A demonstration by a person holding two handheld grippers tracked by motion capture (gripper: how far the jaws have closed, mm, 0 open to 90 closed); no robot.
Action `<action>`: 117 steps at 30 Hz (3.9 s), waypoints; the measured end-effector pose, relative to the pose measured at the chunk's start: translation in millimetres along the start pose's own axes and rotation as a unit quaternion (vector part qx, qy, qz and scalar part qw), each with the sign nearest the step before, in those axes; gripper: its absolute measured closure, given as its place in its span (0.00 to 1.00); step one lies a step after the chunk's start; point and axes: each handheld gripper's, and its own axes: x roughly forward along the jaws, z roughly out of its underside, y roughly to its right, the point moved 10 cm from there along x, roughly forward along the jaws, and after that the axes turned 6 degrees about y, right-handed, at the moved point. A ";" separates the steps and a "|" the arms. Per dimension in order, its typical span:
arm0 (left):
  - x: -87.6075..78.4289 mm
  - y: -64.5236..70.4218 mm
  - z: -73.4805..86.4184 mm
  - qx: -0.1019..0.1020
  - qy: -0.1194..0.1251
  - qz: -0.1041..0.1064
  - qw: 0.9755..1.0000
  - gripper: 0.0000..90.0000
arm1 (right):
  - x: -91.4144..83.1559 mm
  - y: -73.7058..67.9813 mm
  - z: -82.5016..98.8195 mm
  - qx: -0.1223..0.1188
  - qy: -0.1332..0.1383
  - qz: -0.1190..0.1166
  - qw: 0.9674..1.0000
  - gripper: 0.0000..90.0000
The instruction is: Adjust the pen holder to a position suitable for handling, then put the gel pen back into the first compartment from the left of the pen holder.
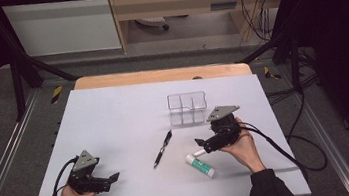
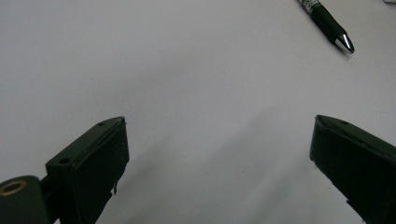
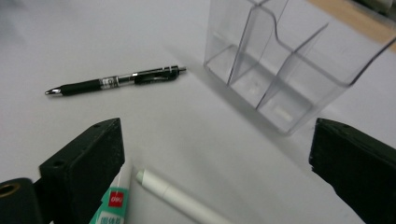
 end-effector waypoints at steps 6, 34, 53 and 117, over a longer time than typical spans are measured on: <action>3.3 7.7 -4.8 -0.003 -0.006 0.003 1.000 0.05 | -4.7 1.2 29.9 0.009 -0.015 0.007 1.000 0.02; 49.3 65.8 -59.9 0.018 -0.037 0.024 0.999 0.05 | -31.4 8.1 81.9 0.057 -0.006 0.007 0.998 0.02; 99.9 85.8 -78.6 0.007 -0.091 0.001 0.996 0.24 | -34.6 9.5 83.1 0.058 -0.004 0.011 0.998 0.02; 85.5 88.5 -69.3 -0.025 -0.077 0.015 0.997 0.88 | -33.1 2.4 81.7 0.043 -0.004 -0.006 0.999 0.03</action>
